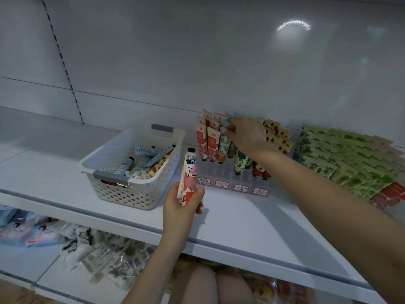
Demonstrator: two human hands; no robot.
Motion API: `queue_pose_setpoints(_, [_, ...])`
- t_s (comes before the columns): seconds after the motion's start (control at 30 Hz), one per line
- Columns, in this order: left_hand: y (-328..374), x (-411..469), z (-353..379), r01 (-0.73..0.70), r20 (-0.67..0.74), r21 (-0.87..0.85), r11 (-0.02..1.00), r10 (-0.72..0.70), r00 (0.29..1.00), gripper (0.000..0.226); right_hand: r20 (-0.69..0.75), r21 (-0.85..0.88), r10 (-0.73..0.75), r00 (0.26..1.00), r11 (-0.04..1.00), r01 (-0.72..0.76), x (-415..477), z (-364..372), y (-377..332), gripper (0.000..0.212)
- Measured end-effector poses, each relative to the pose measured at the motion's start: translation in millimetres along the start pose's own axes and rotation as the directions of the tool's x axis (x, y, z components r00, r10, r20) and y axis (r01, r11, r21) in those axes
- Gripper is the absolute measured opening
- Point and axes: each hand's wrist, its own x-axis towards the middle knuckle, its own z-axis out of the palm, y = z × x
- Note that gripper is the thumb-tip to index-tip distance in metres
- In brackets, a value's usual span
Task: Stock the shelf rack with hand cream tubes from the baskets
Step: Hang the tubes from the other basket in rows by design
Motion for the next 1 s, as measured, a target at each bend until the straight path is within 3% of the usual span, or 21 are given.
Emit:
queue_pose_setpoints(0.73, [-1.7, -1.3, 1.3, -0.009, 0.011, 0.017, 1.000, 0.009, 1.000, 0.018, -0.011, 0.010, -0.014, 1.000, 1.000, 0.014, 1.7, -3.7, -2.1, 0.022])
queue_pose_setpoints(1.0, [-3.5, -1.2, 2.1, -0.009, 0.015, 0.005, 1.000, 0.009, 1.000, 0.015, -0.061, -0.093, -0.017, 0.998, 0.996, 0.012, 10.1, 9.1, -6.6, 0.023])
